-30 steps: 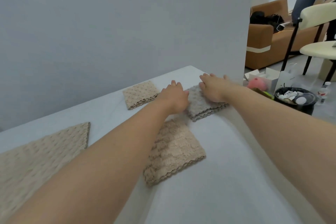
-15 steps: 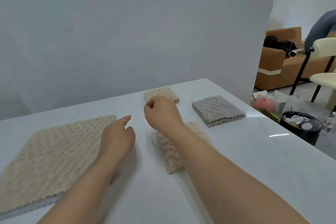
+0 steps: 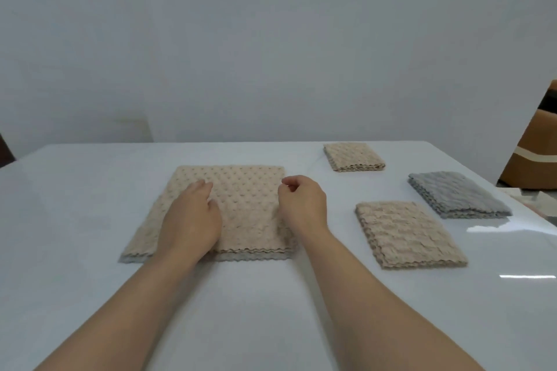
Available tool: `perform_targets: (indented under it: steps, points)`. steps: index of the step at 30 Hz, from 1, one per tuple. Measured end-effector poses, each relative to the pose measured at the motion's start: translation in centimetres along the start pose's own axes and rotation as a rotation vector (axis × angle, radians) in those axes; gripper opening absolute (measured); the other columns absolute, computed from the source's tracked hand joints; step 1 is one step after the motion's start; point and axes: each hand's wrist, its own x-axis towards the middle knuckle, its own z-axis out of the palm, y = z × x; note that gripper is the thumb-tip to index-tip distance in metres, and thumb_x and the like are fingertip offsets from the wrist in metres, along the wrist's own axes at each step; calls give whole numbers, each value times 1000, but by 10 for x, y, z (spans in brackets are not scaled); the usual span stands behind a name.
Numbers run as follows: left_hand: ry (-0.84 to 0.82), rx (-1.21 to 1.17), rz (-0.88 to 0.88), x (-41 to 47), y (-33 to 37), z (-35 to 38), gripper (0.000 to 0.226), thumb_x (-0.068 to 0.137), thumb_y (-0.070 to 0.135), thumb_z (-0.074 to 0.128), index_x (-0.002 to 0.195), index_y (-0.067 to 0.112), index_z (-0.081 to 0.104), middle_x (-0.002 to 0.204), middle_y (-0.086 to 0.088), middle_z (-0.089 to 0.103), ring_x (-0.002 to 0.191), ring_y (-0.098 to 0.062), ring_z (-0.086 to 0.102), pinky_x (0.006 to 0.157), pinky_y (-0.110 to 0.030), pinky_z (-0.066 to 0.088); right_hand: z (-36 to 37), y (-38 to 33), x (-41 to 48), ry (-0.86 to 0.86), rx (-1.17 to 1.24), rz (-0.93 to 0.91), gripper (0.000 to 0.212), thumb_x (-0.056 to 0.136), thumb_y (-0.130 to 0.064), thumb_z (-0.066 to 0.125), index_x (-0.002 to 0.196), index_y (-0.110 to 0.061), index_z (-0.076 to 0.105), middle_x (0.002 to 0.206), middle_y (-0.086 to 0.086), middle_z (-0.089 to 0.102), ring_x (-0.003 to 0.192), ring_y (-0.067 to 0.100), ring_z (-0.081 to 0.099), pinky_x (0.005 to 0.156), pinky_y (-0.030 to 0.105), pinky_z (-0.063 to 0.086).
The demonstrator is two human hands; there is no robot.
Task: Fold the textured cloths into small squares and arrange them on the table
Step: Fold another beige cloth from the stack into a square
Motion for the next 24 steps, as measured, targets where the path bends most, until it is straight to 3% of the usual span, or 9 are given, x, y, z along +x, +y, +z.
perform_targets:
  steps: [5, 7, 10, 14, 19, 24]
  points:
    - [56, 73, -126, 21, -56, -11, 41, 105, 24, 40, 137, 9, 61, 148, -10, 52, 136, -29, 47, 113, -39, 36, 19, 13, 19, 36, -171, 40, 26, 96, -30, 54, 111, -21, 74, 102, -6, 74, 93, 14, 66, 79, 29, 51]
    - [71, 123, -127, 25, -64, -9, 41, 105, 28, 38, 129, 10, 65, 134, -10, 59, 123, -31, 54, 102, -40, 42, 32, 21, 21, 43, -247, 47, 27, 95, -34, 54, 94, -16, 75, 86, -2, 73, 82, 17, 67, 73, 30, 54]
    - [55, 215, -150, 27, -66, -4, 42, 106, 32, 32, 129, 16, 64, 131, -9, 58, 122, -29, 54, 99, -40, 42, 41, 26, 23, 94, -326, 39, 40, 96, -39, 53, 71, -10, 65, 74, 4, 66, 72, 23, 62, 63, 32, 48]
    - [48, 315, -200, 28, -74, -4, 42, 104, 36, 27, 126, 24, 61, 119, -3, 61, 111, -29, 57, 90, -40, 44, 42, 30, 26, 72, -416, 32, 38, 97, -40, 53, 73, -13, 66, 81, 6, 68, 78, 26, 63, 66, 31, 49]
    - [55, 360, -228, 30, -75, -6, 42, 102, 28, 34, 137, 26, 58, 133, -2, 62, 122, -31, 48, 96, -41, 39, 44, 31, 24, 88, -419, -5, 27, 98, -35, 55, 107, -21, 75, 106, 3, 70, 96, 24, 66, 71, 28, 43]
    - [98, 266, -177, 33, -77, -3, 46, 97, 14, 43, 139, 22, 60, 140, -6, 59, 127, -34, 47, 103, -43, 38, 43, 32, 25, 85, -380, -26, 22, 99, -39, 56, 114, -30, 70, 112, -1, 55, 100, 23, 62, 77, 32, 48]
